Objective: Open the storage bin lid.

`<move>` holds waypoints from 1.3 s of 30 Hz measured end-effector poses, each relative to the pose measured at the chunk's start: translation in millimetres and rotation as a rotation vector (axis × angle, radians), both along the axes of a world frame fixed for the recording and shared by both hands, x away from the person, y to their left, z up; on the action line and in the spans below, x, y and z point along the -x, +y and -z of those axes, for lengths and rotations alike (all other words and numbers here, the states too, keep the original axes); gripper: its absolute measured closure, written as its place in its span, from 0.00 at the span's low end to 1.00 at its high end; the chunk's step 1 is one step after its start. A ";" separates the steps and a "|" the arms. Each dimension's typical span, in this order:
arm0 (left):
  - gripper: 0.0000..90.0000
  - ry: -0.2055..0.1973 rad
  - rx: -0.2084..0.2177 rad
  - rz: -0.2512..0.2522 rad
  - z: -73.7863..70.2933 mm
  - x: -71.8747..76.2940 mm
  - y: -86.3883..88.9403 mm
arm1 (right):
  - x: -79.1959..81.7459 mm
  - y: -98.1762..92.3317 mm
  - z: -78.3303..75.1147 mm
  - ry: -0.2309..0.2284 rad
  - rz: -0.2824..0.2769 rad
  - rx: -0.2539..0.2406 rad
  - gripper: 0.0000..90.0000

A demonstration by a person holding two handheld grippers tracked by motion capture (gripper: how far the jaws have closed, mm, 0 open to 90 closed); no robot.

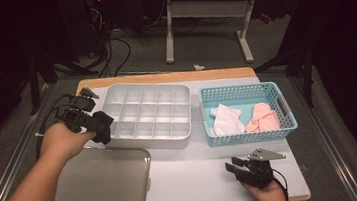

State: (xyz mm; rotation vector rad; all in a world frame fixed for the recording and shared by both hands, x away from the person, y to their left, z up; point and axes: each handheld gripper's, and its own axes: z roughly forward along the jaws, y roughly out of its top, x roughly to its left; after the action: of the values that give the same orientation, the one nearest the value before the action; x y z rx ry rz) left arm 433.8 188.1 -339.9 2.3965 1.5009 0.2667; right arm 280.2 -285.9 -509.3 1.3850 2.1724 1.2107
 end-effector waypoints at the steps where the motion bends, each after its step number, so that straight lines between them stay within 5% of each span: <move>1: 0.76 -0.004 -0.006 0.001 -1.6 0.8 1.2 | 0.0 0.2 0.0 -0.001 -0.001 0.002 0.67; 11: 0.76 -0.011 -0.036 -0.008 -26.4 3.4 1.8 | -0.1 0.7 0.2 0.003 0.007 0.000 0.67; 20: 0.76 0.033 -0.073 -0.004 -35.7 -10.8 -9.6 | -0.3 0.4 0.2 0.006 0.008 0.000 0.68; 32: 0.76 0.076 -0.058 -0.005 -10.7 -36.9 -21.0 | -0.2 0.4 0.3 0.006 0.006 0.000 0.67; 39: 0.76 0.098 -0.088 -0.017 10.2 -50.9 -24.5 | -0.2 0.5 0.4 0.005 0.005 0.001 0.68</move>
State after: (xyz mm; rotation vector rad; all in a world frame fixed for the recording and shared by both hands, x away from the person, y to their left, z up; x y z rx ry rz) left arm 484.8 163.6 -350.2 2.4997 1.5840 0.2266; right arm 280.5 -285.4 -509.7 1.3938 2.1719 1.2048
